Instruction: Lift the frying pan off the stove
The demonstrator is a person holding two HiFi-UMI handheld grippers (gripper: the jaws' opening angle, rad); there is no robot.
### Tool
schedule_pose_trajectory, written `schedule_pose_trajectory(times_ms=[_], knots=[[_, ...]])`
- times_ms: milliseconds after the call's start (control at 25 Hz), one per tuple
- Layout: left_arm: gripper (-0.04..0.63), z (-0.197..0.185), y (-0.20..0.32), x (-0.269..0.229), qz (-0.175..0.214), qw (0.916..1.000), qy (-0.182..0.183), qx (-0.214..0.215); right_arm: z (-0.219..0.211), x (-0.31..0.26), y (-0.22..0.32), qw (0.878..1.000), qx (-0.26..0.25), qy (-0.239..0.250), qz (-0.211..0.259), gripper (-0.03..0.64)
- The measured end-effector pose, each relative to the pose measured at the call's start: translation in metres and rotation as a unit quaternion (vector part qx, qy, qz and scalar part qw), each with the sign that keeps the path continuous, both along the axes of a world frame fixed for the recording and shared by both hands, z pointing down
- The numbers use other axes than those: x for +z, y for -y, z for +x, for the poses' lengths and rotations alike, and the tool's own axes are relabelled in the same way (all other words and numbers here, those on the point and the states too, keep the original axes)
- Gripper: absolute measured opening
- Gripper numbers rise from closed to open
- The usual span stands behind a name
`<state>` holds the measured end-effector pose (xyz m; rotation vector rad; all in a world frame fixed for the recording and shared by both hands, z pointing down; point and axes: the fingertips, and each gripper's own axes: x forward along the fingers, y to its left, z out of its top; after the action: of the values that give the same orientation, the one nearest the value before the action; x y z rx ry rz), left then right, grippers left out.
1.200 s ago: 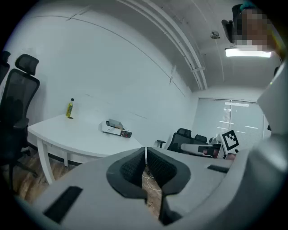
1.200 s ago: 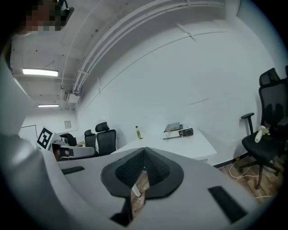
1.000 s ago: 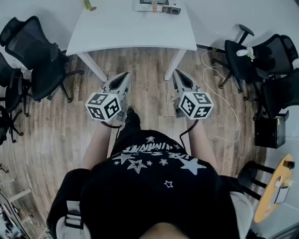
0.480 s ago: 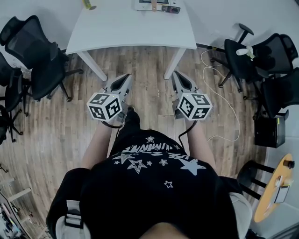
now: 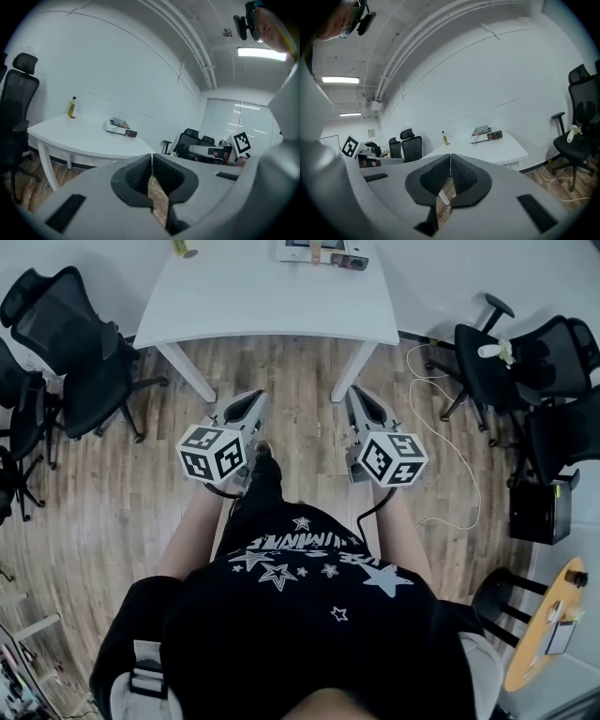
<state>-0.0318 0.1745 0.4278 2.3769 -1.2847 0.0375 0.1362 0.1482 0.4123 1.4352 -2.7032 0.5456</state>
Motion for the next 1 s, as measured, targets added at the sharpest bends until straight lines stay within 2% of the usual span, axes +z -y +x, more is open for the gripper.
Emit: schedule_pose_trajectory(times_ms=[440,680,1000], knots=[[0.018,-0.025,0.100,0.009,-0.012,0.9998,-0.012,0.012,-0.014,0.021,0.091,0.999,0.025,-0.007,-0.035,0.009],[0.018,-0.043,0.163,0.014,-0.019,0.9995,-0.019,0.015,-0.025,0.023,0.158,0.998,0.044,-0.003,-0.043,0.009],[0.018,-0.063,0.224,0.008,-0.015,0.9992,-0.027,0.026,-0.047,0.020,0.217,0.997,0.050,-0.010,-0.052,0.009]])
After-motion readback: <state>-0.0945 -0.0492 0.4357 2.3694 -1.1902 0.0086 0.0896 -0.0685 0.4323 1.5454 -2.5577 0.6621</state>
